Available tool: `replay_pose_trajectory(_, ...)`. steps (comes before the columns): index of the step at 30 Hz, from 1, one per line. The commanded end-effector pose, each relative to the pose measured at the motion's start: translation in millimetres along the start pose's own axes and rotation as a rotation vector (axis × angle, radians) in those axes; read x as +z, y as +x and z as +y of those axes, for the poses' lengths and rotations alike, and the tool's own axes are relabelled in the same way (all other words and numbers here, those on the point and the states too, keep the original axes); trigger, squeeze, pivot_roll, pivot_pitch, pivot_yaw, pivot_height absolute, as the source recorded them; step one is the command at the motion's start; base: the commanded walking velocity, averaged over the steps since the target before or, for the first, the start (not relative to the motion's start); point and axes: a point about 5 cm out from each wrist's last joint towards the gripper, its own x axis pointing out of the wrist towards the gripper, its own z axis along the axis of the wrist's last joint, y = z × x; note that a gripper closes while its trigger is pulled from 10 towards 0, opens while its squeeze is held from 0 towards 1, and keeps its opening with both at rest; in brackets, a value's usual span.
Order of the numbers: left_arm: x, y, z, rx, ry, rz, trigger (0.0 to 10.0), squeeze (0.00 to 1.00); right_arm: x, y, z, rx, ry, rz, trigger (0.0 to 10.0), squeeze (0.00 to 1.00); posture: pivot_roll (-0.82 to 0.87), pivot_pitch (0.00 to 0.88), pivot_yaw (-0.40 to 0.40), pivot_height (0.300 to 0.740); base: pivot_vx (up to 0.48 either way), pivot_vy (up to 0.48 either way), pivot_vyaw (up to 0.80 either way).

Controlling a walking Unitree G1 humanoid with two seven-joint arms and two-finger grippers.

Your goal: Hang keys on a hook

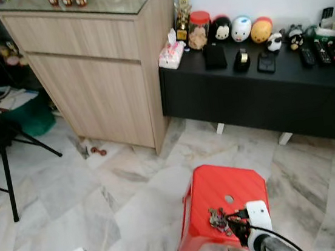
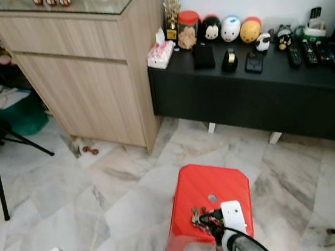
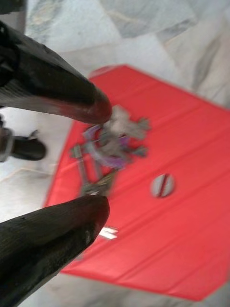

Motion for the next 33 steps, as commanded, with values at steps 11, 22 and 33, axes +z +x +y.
replay_pose_trajectory(11, -12, -4.1, 3.8, 0.004, 0.008, 0.038, 10.0, 0.00, 6, 1.4, 5.8, 0.023, -0.042, -0.038, 10.0, 0.00, 0.12, 0.151, -0.054, 0.740, 0.000, 0.000, 0.00)
replay_pose_trajectory(22, -15, -5.0, 3.7, 0.000, 0.010, 0.055, 10.0, 0.00, -6, 0.1, 11.2, 0.054, -0.112, 0.018, 10.0, 0.00, 0.12, 0.155, -0.052, 0.715, 0.000, 0.000, 0.00)
replay_pose_trajectory(33, -16, -5.0, 3.9, -0.011, 0.007, 0.063, 10.0, 0.00, -3, 0.5, 13.0, 0.057, -0.089, -0.006, 10.0, 0.00, 0.12, 0.158, -0.052, 0.681, 0.000, 0.000, 0.00)
